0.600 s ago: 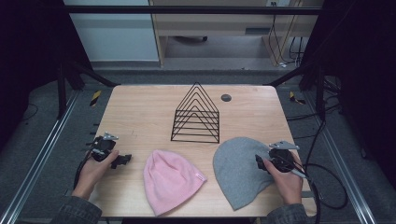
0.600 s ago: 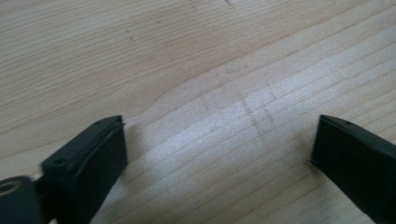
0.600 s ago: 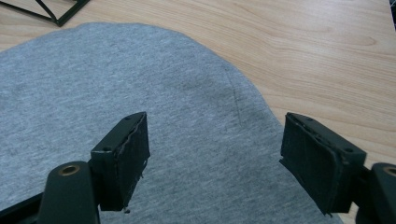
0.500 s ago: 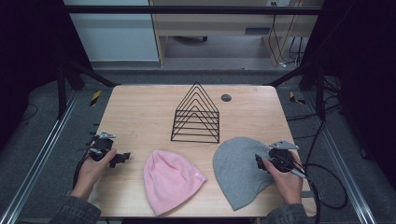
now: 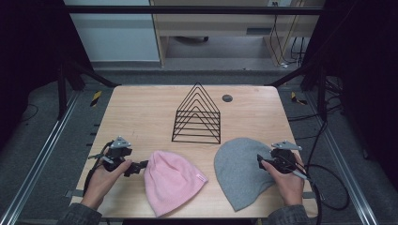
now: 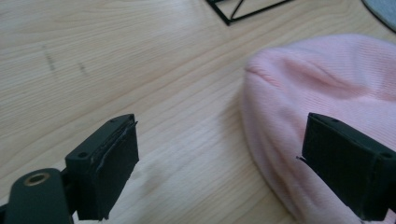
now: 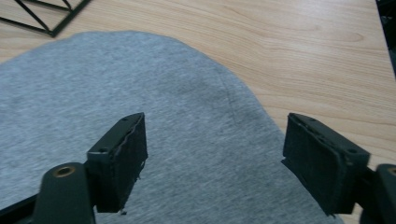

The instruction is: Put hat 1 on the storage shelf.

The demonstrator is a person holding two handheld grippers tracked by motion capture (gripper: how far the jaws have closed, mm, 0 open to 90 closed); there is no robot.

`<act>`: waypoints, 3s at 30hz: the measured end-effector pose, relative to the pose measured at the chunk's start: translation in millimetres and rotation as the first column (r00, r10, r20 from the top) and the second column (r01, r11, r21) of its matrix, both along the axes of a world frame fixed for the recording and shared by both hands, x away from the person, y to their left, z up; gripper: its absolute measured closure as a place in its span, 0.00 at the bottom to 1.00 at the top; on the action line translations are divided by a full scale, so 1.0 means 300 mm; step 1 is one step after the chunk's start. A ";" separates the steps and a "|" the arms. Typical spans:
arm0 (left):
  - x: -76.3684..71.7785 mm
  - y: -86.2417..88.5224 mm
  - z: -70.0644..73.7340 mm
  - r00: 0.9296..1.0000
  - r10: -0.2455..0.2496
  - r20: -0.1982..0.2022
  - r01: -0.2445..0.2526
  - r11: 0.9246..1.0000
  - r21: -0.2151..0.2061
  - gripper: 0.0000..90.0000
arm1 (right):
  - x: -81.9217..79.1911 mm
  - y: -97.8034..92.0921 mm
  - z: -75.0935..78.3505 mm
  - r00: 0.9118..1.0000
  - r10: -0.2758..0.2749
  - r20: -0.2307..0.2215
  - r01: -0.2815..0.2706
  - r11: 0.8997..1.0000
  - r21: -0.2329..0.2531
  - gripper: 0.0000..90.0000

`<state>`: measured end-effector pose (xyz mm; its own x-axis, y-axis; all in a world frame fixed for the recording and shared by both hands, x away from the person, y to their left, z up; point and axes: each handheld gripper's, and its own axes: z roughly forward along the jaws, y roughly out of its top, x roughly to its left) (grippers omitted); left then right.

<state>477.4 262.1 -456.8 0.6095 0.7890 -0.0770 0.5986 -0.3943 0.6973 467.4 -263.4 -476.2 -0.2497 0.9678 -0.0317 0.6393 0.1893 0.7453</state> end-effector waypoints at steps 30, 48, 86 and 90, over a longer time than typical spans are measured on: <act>0.014 -0.085 -0.055 0.996 -0.057 -0.073 0.053 0.997 -0.053 0.40 | -0.023 0.145 0.025 0.989 0.147 0.034 -0.146 0.989 -0.009 0.47; 0.019 -0.141 -0.071 0.993 -0.085 -0.086 0.085 0.996 -0.004 0.39 | -0.022 0.159 0.021 0.985 0.170 0.012 -0.170 0.985 -0.029 0.44; 0.006 -0.203 0.405 0.914 -0.309 0.263 0.288 0.951 0.113 0.88 | -0.090 0.360 0.262 0.903 0.331 0.275 -0.336 0.941 -0.028 0.40; 0.023 -0.177 0.496 0.904 -0.304 0.300 0.282 0.953 0.114 0.88 | -0.090 0.418 0.310 0.877 0.392 0.277 -0.394 0.918 -0.051 0.41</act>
